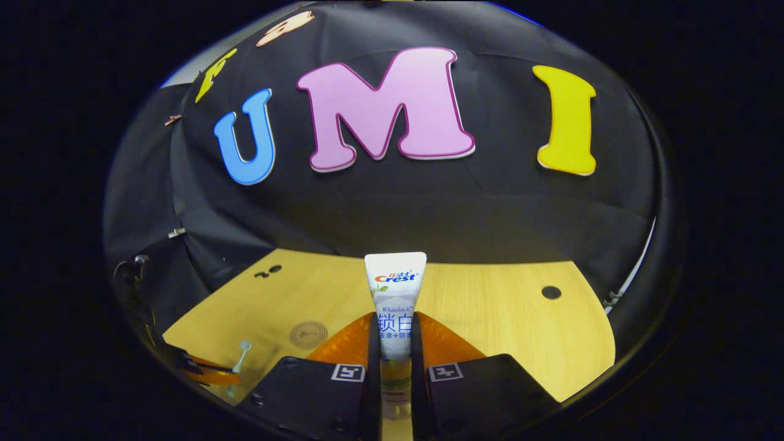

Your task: Put the toothbrush and toothpaste on the desktop into the cup, then pick up the cup and place it on the coaster on the desktop.

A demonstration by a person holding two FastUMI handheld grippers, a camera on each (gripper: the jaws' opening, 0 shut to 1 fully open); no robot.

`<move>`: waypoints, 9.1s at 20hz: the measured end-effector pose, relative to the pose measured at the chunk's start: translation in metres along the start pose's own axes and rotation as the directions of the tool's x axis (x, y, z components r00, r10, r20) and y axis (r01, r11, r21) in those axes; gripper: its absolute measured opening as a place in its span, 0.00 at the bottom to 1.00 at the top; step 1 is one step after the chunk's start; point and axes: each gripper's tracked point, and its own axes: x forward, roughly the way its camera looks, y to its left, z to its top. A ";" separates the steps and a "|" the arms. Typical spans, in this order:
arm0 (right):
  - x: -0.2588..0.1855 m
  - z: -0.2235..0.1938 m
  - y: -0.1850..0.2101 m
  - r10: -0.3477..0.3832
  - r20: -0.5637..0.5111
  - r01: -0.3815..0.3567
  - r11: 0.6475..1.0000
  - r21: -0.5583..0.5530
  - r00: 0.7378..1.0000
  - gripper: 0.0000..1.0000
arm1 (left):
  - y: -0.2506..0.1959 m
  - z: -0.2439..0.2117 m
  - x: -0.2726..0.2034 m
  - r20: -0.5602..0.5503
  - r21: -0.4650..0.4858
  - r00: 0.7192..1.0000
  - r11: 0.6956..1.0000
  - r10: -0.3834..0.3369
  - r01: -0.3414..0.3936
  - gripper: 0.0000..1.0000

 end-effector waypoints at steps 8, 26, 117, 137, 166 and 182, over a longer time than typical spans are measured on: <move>0.076 0.022 0.003 -0.005 0.241 0.017 0.999 -0.047 0.970 0.22 | -0.009 0.028 -0.002 0.086 -0.043 0.996 0.999 -0.020 0.024 0.06; 0.124 -0.066 -0.007 -0.003 0.133 0.013 0.997 -0.077 0.991 0.62 | -0.042 0.053 0.018 0.204 -0.031 0.975 0.995 -0.091 0.099 0.06; 0.102 -0.198 -0.004 -0.092 -0.839 0.135 0.991 -0.022 0.536 0.31 | 0.107 -0.043 -0.023 0.319 -0.111 0.945 0.993 0.068 -0.034 0.98; 0.111 -0.166 0.100 -0.013 -0.780 -0.040 0.998 -0.049 0.626 0.29 | 0.105 -0.056 -0.037 0.299 -0.047 0.953 0.998 0.043 -0.030 0.98; 0.105 -0.187 0.187 -0.002 -0.783 -0.133 0.985 -0.108 0.622 0.53 | 0.123 -0.085 -0.079 0.266 -0.052 0.960 0.995 0.093 -0.082 0.98; -0.063 0.017 0.116 -0.130 -0.255 0.122 0.991 -0.047 0.958 0.99 | 0.009 0.040 -0.183 0.471 0.161 0.878 0.987 -0.086 0.011 0.98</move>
